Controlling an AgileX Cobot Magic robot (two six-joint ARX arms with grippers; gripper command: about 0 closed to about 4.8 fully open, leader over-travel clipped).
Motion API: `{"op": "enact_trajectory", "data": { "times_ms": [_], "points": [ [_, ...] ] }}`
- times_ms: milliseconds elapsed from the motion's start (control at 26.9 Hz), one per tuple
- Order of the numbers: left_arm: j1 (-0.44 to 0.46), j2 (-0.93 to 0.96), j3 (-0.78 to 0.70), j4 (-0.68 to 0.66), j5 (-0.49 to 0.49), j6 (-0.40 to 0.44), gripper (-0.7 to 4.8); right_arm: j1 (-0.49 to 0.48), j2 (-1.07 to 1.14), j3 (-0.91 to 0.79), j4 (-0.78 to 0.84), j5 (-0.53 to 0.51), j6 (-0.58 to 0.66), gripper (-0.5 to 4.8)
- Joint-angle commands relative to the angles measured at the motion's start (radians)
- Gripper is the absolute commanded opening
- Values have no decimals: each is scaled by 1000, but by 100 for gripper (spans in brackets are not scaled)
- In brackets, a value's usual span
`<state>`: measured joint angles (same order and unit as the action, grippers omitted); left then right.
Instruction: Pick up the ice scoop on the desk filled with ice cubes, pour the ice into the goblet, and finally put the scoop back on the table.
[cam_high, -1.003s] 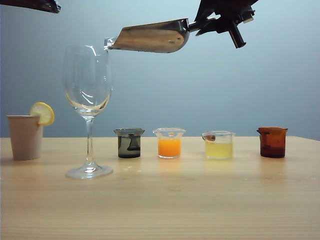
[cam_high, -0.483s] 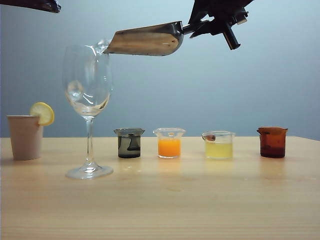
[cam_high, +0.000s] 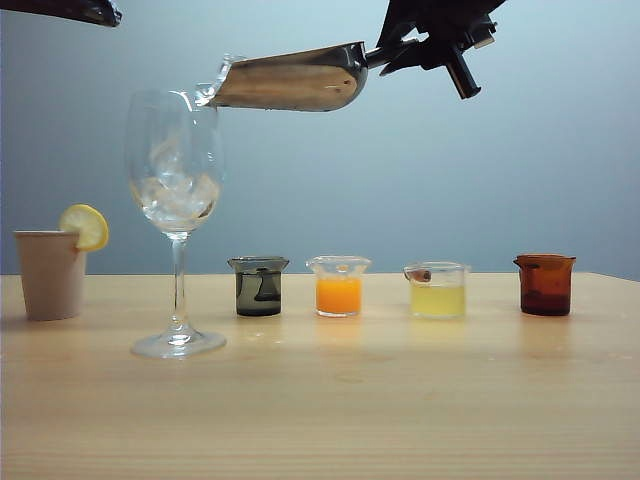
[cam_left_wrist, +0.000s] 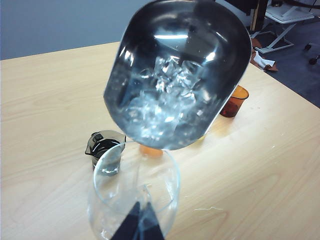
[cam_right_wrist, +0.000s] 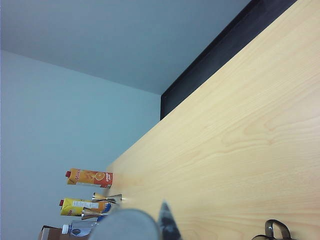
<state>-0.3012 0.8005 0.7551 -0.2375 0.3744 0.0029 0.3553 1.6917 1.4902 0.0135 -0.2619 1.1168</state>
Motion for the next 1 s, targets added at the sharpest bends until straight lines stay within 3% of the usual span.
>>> {"op": "enact_trajectory", "data": {
  "times_ms": [37, 1003],
  "points": [
    [0, -2, 3, 6, 7, -3, -5, 2, -9, 11, 27, -3, 3, -7],
    [0, -2, 3, 6, 7, -22, -5, 10, -8, 56, -35, 9, -41, -7]
  ]
}}
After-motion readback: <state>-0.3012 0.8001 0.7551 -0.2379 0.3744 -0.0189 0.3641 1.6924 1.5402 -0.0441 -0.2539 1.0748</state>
